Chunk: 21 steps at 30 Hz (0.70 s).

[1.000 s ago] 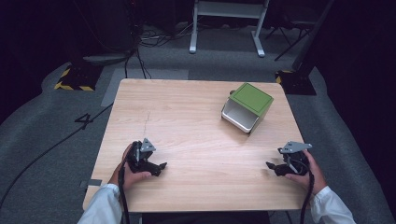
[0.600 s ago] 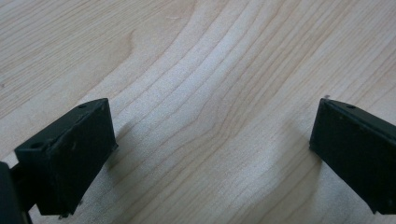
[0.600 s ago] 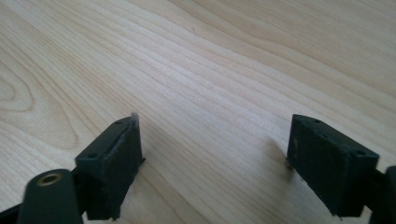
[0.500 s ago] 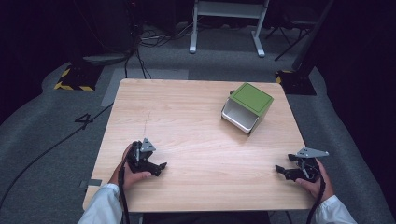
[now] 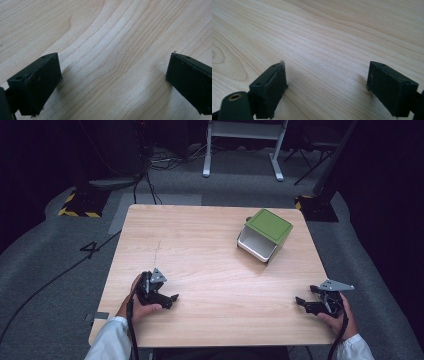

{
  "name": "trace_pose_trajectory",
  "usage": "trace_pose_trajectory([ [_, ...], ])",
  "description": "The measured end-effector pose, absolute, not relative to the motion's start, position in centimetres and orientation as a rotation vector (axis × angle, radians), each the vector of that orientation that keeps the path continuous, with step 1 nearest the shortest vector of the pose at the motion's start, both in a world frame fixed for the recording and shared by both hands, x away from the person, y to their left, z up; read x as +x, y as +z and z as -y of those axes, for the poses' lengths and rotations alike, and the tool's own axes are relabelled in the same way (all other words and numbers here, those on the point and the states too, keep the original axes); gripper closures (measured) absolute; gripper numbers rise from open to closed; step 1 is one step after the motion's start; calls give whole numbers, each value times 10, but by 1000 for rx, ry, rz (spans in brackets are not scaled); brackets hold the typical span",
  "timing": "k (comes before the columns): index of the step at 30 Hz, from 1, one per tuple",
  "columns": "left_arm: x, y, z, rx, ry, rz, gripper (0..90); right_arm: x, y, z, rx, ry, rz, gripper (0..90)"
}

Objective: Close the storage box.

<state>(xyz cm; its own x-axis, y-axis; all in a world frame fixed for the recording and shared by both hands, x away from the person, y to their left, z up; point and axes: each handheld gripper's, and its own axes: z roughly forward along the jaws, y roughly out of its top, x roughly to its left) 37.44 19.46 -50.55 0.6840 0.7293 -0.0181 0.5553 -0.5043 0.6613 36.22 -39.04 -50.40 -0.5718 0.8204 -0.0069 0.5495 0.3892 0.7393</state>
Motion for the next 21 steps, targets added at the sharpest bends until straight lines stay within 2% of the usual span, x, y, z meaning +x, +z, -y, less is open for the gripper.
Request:
trace_pose_trajectory([
  [21,375,-505,-193,2237,357,-999,1,364,-504,391,1217,993,-2258,152],
])
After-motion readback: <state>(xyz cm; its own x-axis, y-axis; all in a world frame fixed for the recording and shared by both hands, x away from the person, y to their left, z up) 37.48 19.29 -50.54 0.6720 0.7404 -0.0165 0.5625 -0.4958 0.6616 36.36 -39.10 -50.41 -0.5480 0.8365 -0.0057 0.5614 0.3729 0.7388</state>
